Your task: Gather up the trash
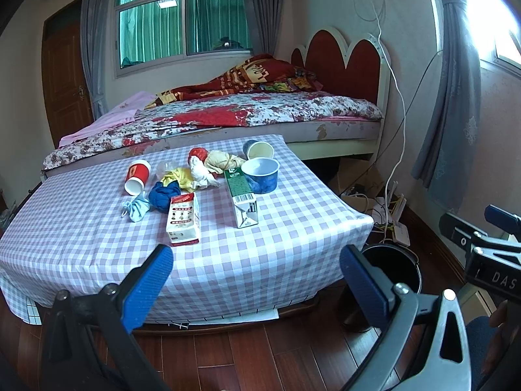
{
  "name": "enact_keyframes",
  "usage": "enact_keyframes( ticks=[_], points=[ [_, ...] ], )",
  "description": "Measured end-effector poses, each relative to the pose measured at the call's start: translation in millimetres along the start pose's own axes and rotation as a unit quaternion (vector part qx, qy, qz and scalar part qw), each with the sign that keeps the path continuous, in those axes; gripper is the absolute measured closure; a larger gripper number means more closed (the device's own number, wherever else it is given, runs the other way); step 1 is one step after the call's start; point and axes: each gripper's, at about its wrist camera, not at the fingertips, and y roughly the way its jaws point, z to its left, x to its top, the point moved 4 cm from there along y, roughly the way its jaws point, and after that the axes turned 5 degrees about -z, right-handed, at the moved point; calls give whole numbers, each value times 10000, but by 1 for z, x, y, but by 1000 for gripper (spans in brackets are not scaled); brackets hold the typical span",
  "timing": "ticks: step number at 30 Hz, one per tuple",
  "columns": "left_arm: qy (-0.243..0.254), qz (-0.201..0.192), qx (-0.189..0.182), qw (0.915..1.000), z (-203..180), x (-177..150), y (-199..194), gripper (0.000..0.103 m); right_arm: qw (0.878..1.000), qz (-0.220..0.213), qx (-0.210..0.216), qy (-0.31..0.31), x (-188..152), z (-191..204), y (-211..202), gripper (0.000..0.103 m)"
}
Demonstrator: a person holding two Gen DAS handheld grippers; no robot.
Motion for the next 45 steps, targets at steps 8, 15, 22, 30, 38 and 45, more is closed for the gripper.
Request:
enact_keyframes(
  ticks=[8, 15, 22, 30, 38, 45],
  points=[
    [1, 16, -21, 10000, -1, 1, -2, 1, 10000, -19, -24, -8, -1, 1, -2, 1],
    [-8, 20, -31, 10000, 1, 1, -2, 1, 10000, -14, -31, -20, -2, 0, -5, 1],
    [-2, 17, -27, 10000, 0, 1, -3, 1, 10000, -5, -41, -33, -1, 2, -3, 1],
    [-3, 15, -33, 10000, 0, 1, -2, 1, 10000, 5, -34, -27, -2, 2, -3, 1],
    [11, 20, -27, 10000, -1, 1, -2, 1, 10000, 6, -36, -36, -1, 2, -2, 1],
    [2, 16, -26, 10000, -1, 1, -2, 1, 10000, 10, -40, -46, -1, 4, -2, 1]
  ],
)
